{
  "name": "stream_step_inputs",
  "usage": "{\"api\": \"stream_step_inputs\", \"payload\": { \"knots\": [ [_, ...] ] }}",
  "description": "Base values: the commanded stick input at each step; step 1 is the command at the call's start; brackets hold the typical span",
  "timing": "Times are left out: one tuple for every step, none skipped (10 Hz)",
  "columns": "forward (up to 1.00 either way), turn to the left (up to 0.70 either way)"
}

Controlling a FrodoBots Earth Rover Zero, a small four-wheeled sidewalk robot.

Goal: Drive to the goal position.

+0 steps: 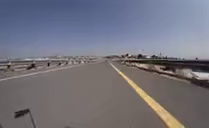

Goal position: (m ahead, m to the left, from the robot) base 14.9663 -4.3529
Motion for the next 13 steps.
{"api": "stream_step_inputs", "payload": {
  "knots": [
    [1.0, 0.0],
    [1.0, 0.0],
    [1.0, 0.0],
    [1.0, 0.0],
    [1.0, 0.0],
    [1.0, 0.0],
    [1.0, 0.0],
    [1.0, 0.0],
    [1.0, 0.0],
    [1.0, 0.0],
    [1.0, 0.0],
    [1.0, 0.0],
    [1.0, 0.0]
  ]
}}
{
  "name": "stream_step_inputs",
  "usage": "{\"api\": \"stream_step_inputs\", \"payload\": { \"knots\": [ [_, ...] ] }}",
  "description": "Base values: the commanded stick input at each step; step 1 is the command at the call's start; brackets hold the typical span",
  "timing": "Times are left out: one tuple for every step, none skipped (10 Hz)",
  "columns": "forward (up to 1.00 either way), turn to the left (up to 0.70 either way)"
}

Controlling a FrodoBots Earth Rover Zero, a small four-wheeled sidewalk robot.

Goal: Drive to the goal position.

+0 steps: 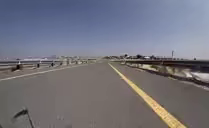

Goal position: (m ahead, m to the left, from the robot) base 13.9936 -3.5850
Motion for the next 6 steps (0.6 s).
{"api": "stream_step_inputs", "payload": {
  "knots": [
    [1.0, 0.0],
    [1.0, 0.0],
    [1.0, 0.0],
    [1.0, 0.0],
    [1.0, 0.0],
    [1.0, 0.0]
  ]
}}
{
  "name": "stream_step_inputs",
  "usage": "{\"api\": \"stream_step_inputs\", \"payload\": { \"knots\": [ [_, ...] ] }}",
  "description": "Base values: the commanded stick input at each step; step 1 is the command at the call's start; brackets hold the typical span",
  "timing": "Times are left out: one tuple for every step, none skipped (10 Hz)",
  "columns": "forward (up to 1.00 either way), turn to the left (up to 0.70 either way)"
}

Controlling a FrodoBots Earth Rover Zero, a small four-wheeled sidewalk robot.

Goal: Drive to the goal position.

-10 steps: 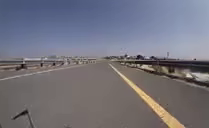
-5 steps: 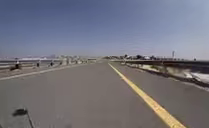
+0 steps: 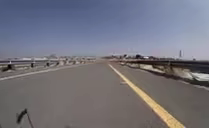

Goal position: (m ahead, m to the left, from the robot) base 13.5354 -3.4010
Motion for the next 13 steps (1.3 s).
{"api": "stream_step_inputs", "payload": {
  "knots": [
    [1.0, 0.0],
    [1.0, 0.0],
    [1.0, 0.0],
    [1.0, 0.0],
    [1.0, 0.0],
    [1.0, 0.0],
    [1.0, 0.0],
    [1.0, 0.0],
    [1.0, 0.0],
    [1.0, 0.0],
    [1.0, 0.27],
    [1.0, 0.27],
    [1.0, 0.0]
  ]
}}
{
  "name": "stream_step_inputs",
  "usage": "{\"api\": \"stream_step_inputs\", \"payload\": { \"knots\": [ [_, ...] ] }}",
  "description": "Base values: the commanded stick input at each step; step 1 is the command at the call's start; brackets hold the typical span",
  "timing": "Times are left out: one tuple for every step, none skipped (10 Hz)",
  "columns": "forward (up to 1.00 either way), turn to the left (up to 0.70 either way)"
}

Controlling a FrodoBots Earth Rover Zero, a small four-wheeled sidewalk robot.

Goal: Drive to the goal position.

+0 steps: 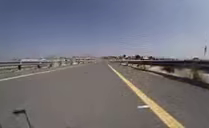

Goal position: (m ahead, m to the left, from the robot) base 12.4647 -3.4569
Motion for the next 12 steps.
{"api": "stream_step_inputs", "payload": {
  "knots": [
    [1.0, 0.0],
    [1.0, 0.0],
    [1.0, 0.0],
    [1.0, 0.0],
    [1.0, 0.0],
    [1.0, 0.0],
    [1.0, 0.0],
    [1.0, 0.0],
    [1.0, 0.0],
    [1.0, 0.0],
    [1.0, 0.0],
    [1.0, 0.0]
  ]
}}
